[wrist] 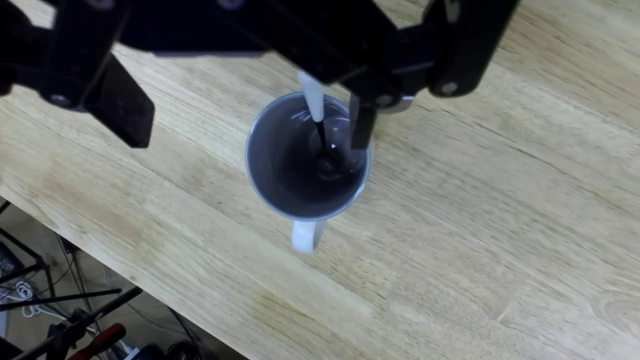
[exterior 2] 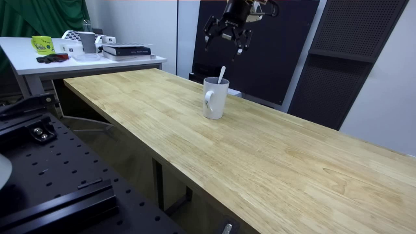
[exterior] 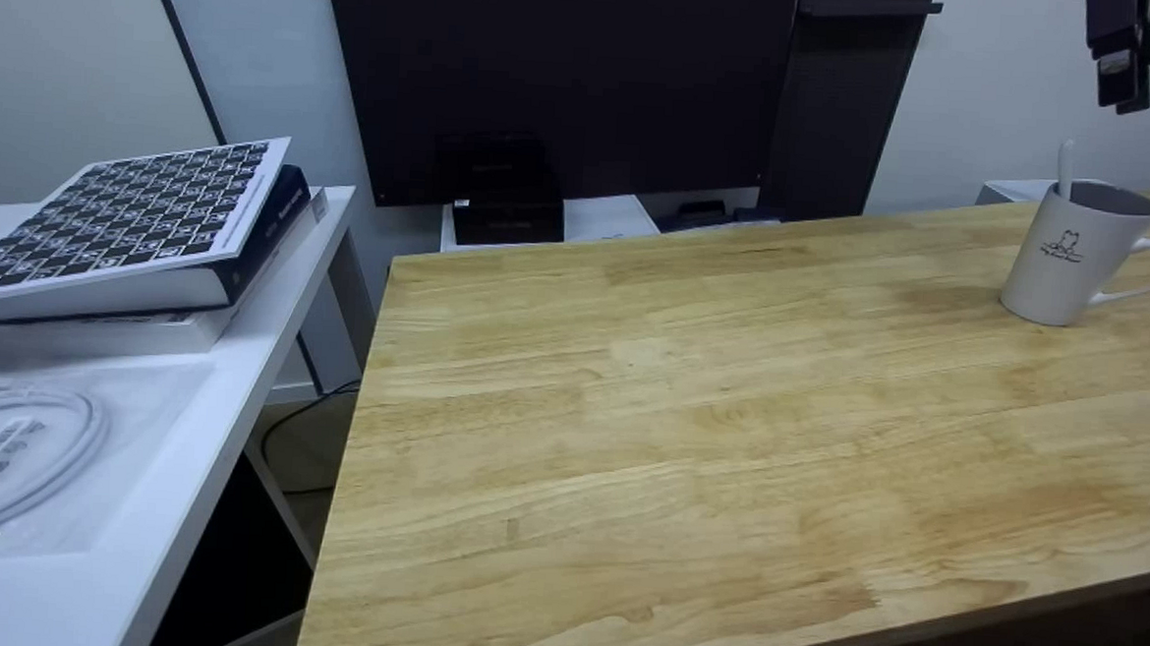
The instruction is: Take the spoon out of the mug and put it on the table
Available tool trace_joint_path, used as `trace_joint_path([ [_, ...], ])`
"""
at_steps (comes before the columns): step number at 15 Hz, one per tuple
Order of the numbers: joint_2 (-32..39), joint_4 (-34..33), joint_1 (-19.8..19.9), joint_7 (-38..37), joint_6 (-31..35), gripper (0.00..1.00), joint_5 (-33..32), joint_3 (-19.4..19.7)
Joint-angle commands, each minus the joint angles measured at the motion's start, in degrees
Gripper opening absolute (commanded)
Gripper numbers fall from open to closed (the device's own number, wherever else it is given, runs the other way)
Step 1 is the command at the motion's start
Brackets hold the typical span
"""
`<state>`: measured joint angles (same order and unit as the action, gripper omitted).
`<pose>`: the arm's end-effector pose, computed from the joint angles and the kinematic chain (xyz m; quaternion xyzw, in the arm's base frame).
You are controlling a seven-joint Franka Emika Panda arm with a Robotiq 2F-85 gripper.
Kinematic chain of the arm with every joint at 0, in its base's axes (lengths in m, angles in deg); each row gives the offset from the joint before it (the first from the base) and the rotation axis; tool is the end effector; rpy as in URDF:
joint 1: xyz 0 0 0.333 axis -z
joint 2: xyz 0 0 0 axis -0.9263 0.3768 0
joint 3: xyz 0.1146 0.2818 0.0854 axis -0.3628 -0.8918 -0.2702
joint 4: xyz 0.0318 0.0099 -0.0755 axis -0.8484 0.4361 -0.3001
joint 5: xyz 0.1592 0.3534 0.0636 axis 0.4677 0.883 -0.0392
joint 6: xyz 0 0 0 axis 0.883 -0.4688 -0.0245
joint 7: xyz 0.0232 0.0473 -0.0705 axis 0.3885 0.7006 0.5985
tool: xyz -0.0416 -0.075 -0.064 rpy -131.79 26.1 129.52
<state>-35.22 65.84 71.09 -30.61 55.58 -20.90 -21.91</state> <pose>0.6532 -0.0035 0.2457 -0.9445 -0.2121 0.2444 0.0569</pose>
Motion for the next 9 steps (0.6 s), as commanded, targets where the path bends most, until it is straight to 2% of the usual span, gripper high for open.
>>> trace_joint_path([
  [1,0.2,1.1,0.2,0.3,3.2,1.0,-1.2,0.3],
  [9,2.0,2.5,-0.3,-0.5,9.9,1.0,-1.9,0.6],
])
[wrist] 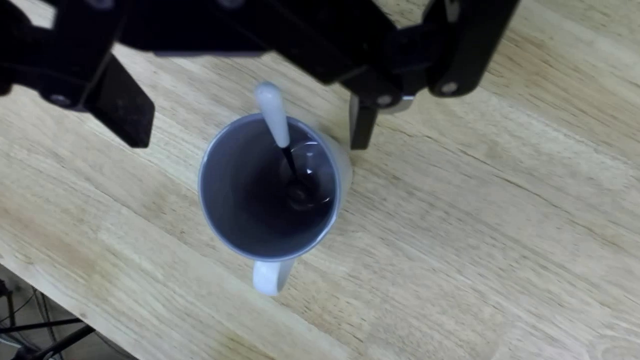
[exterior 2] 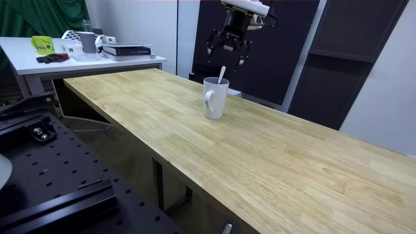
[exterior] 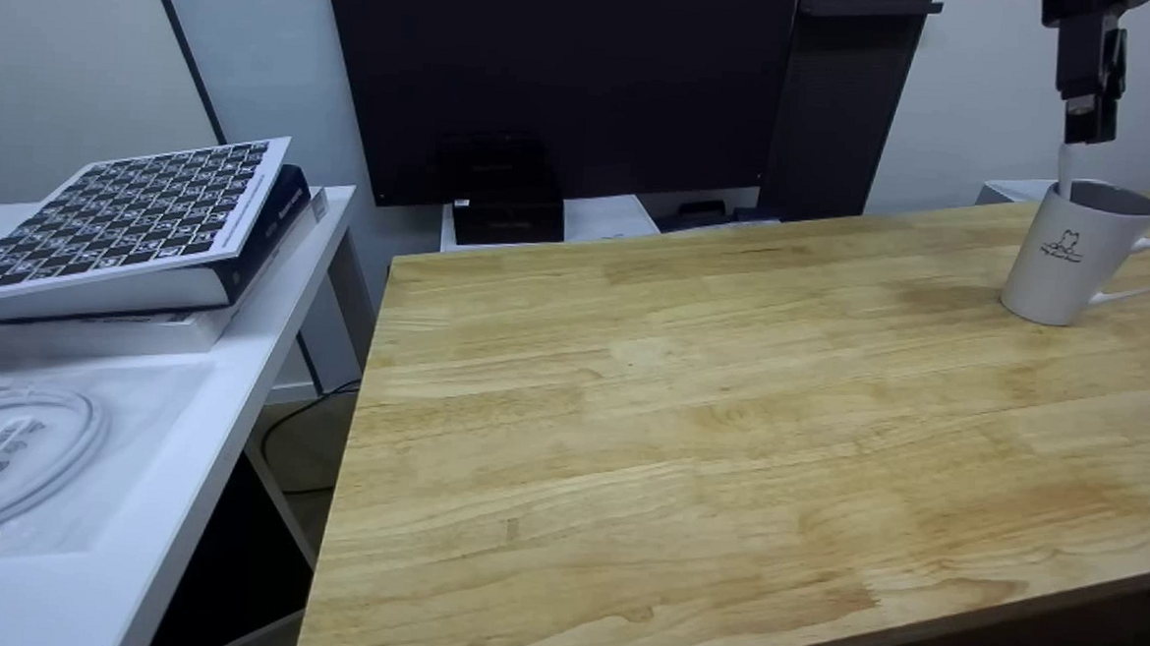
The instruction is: Take the spoon out of the mug and put it on the table
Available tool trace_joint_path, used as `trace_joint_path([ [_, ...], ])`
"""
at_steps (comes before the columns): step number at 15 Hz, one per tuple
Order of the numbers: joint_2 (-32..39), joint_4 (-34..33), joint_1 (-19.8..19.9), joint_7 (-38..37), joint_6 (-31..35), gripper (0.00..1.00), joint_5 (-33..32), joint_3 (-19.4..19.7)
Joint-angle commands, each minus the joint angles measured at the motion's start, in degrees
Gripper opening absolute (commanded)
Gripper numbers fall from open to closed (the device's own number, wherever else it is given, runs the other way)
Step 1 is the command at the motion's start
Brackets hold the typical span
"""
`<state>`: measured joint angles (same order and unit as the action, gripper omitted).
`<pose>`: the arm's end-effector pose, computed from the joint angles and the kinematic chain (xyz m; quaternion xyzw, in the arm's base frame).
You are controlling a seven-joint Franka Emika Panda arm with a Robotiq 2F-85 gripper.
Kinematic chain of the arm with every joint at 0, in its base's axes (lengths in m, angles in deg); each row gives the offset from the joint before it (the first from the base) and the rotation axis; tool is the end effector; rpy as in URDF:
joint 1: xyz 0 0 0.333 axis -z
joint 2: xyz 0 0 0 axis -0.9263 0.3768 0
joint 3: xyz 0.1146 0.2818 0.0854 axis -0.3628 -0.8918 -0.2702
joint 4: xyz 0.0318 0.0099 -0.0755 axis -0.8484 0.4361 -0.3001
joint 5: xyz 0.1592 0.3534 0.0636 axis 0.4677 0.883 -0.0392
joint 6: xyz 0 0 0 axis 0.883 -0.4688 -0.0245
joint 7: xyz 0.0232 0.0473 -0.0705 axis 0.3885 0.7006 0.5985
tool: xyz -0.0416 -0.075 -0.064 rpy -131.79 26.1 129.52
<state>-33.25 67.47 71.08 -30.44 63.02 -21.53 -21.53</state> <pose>0.6590 -0.0072 0.2157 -0.9519 -0.2150 0.2136 0.0455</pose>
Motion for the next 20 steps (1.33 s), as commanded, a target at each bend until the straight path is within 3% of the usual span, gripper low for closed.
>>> trace_joint_path([
  [1,0.1,1.0,-0.3,-0.7,3.0,1.0,-1.5,0.2],
  [9,0.4,1.9,-0.6,-0.9,5.8,1.0,-2.9,0.3],
  [10,0.4,2.0,-0.7,-1.0,5.9,0.75,-3.1,0.3],
  [12,0.4,2.0,-0.9,-1.2,5.8,0.67,-3.5,0.3],
  [20,0.9,1.0,-2.7,-2.2,3.5,0.11,-7.4,0.9],
])
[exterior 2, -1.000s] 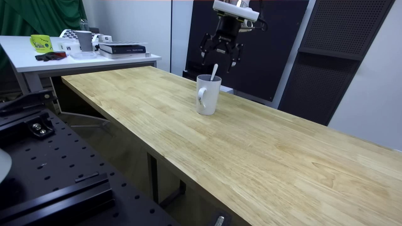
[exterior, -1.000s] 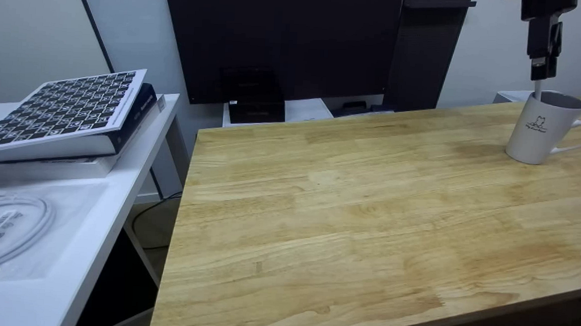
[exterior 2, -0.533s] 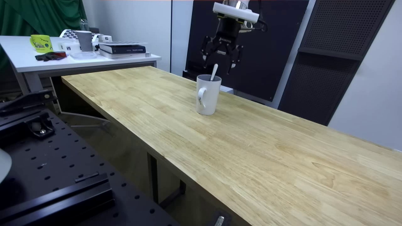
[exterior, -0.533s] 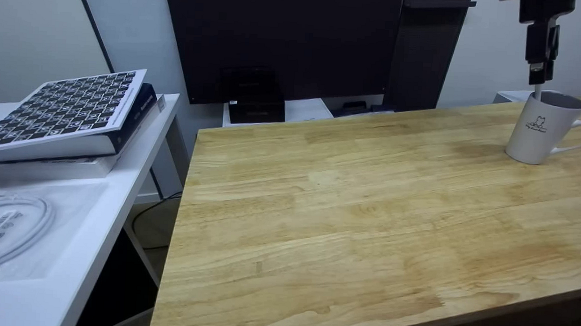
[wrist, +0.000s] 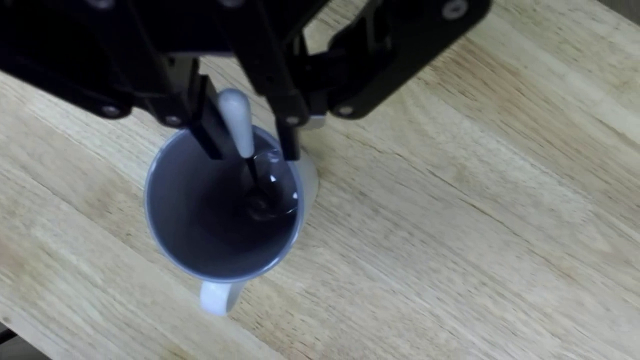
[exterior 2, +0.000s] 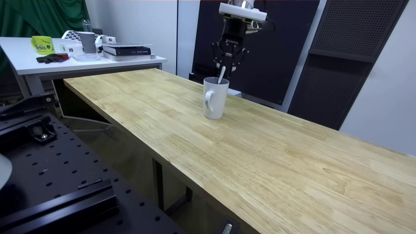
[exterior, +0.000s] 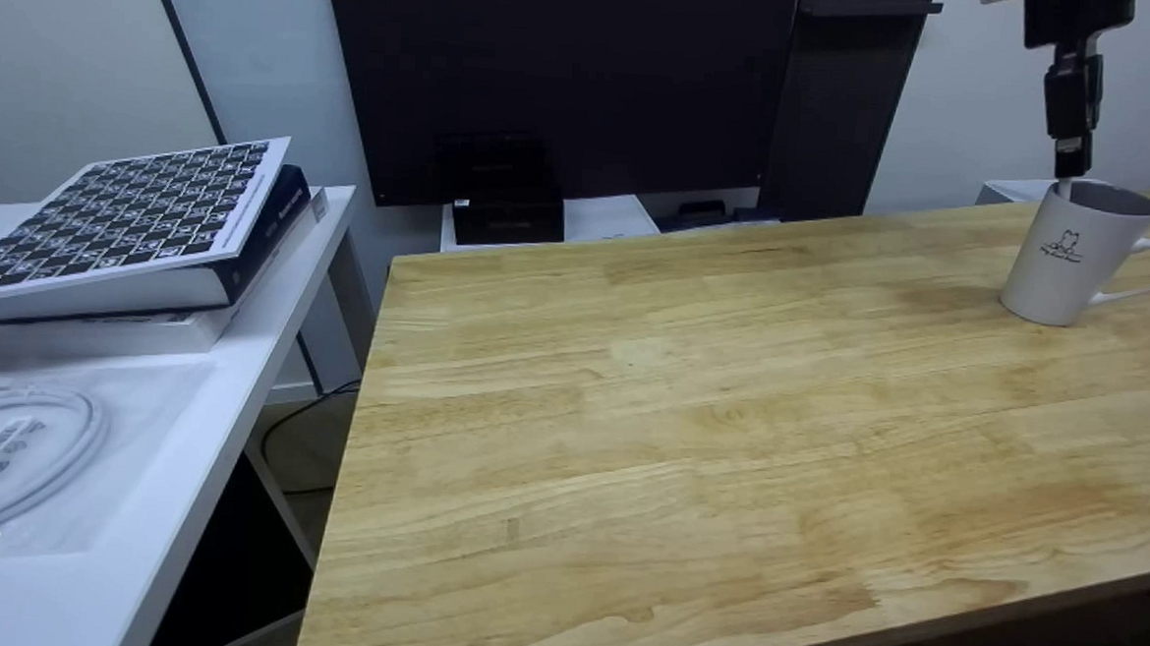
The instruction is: Take the spoon out of the mug and put it on the table
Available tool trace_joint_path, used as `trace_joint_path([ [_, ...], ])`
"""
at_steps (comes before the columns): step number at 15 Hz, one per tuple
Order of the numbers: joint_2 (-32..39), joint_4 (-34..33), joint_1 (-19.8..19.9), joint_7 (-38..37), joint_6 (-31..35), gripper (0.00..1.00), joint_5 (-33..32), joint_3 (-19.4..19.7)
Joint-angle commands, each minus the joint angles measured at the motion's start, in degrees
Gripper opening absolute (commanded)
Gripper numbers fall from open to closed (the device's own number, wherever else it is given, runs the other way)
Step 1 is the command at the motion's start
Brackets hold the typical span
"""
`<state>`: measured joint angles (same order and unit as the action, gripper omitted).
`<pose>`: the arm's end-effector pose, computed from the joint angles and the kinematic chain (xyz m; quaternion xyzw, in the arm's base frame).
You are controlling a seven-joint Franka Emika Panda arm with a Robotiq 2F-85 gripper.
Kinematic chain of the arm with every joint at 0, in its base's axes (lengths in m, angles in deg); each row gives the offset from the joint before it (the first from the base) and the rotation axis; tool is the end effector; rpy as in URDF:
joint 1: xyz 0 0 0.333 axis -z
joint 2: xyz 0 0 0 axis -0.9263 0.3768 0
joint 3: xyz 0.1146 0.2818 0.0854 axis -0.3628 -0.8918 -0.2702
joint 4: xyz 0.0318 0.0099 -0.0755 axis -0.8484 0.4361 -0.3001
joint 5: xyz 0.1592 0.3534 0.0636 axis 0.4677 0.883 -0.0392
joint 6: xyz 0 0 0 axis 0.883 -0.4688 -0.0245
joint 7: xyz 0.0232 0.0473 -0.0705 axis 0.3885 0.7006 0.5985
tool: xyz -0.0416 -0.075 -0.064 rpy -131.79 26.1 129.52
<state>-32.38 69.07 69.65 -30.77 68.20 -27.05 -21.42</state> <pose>0.6610 0.0016 0.1985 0.9483 0.2471 -0.1993 0.0034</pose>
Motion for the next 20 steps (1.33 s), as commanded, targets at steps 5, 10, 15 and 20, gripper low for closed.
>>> trace_joint_path([
  [5,0.3,-2.8,-2.5,-2.8,-5.3,0.04,-3.5,0.7],
  [10,0.4,-8.1,-3.5,-3.1,-10.3,0.04,-4.1,0.6],
  [15,1.3,-17.8,-4.2,-2.6,-18.6,0.04,-4.0,0.5],
  [20,0.1,-25.1,-3.9,-1.4,-23.6,0.04,-2.8,-0.1],
])
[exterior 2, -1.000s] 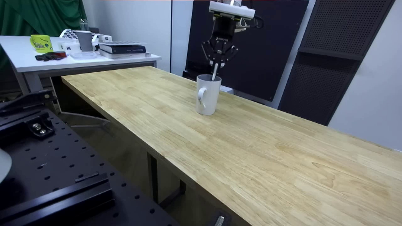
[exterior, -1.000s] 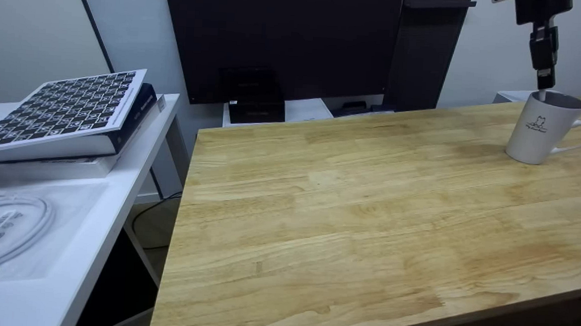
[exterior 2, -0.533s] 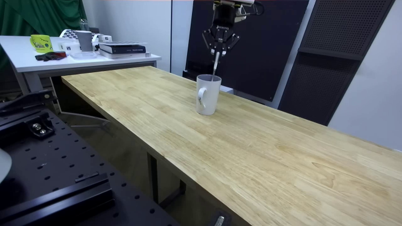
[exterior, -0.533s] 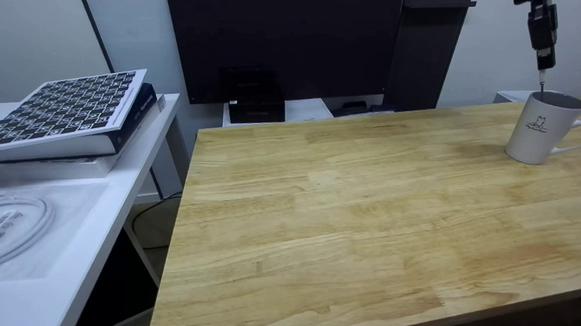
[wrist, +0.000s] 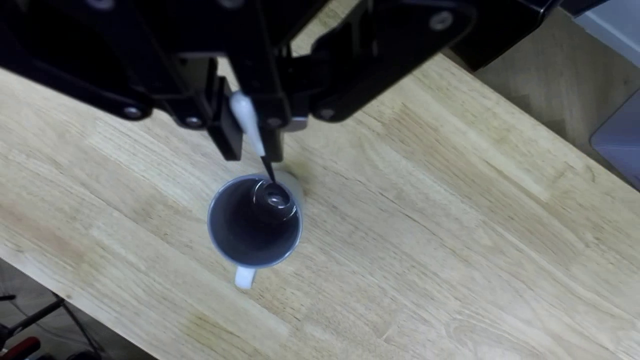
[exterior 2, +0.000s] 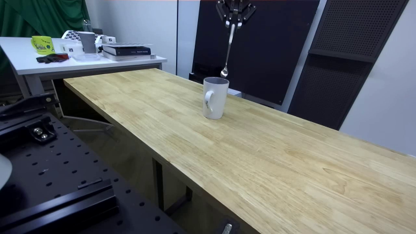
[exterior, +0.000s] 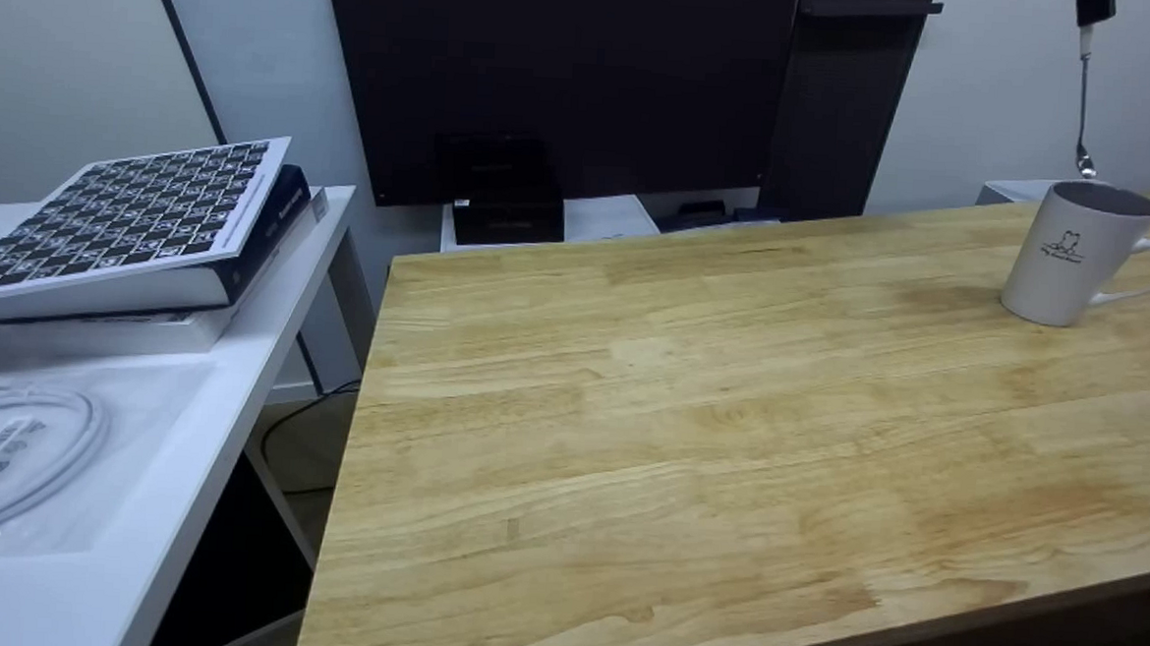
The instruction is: Take the spoon out of the mug and put it on the table
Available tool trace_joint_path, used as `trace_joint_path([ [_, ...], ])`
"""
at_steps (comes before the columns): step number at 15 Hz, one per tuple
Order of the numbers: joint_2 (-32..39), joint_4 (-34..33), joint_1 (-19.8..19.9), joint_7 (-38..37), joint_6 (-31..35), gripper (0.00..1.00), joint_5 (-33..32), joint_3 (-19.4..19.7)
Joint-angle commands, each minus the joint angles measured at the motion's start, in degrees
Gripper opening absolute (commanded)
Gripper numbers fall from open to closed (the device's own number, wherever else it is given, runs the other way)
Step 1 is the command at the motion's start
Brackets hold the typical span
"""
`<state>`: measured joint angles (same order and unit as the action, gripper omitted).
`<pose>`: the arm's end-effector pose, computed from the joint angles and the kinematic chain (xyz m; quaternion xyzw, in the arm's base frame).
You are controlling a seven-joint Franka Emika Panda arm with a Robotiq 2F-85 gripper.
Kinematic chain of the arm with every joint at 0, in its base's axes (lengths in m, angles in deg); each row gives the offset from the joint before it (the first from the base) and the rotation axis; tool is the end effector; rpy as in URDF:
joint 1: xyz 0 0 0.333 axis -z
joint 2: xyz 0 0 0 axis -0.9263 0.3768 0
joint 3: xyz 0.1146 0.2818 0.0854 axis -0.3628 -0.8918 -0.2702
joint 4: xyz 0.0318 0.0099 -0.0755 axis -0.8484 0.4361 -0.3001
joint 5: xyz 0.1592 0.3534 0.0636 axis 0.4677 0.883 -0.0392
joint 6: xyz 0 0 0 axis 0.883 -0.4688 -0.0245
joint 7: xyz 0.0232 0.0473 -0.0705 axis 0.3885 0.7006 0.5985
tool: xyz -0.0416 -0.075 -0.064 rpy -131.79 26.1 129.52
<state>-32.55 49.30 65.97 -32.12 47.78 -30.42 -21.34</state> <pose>0.7006 0.0299 0.3295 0.9452 0.2464 -0.2089 0.0483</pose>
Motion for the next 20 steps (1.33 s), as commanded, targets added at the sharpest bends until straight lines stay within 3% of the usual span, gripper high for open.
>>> trace_joint_path([
  [1,-0.1,-6.1,-0.3,0.1,-3.5,0.04,0.8,-0.4],
  [5,-0.5,-7.9,-1.0,0.9,-3.8,0.04,2.7,-2.0],
  [13,-3.7,-1.6,-3.1,2.7,5.1,0.04,7.1,-7.9],
  [20,-3.5,6.3,-5.4,6.0,8.0,0.04,10.8,-11.8],
])
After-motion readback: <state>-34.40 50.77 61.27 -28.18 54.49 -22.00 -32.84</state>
